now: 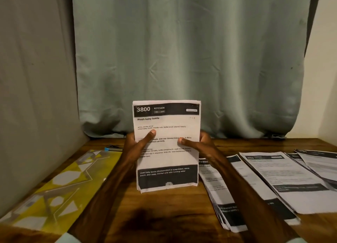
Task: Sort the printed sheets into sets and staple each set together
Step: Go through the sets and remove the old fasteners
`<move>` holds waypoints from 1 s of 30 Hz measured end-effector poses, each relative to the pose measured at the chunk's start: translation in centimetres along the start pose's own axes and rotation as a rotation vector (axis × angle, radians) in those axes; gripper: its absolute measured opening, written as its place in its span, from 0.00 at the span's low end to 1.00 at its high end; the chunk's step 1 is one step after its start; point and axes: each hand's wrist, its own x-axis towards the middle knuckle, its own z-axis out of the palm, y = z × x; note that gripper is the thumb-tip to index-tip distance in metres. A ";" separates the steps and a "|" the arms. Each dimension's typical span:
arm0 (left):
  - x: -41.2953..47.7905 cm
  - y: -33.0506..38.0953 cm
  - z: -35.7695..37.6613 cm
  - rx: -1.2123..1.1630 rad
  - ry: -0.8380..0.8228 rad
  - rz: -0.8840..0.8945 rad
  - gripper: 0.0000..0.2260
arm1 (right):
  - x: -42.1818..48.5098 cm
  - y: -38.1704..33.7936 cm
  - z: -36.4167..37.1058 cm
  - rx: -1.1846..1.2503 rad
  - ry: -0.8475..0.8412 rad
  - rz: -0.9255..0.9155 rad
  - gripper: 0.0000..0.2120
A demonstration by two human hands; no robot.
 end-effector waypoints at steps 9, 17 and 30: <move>-0.1 -1.7 -0.3 0.171 -0.002 0.029 0.15 | 0.0 2.2 1.3 -0.106 0.059 0.001 0.14; -0.2 -1.5 0.3 0.238 -0.006 0.106 0.10 | -0.3 1.9 1.2 -0.057 0.143 -0.023 0.14; -2.5 -4.4 -0.4 0.292 -0.026 0.064 0.06 | -1.7 6.0 2.1 -0.020 0.158 0.074 0.11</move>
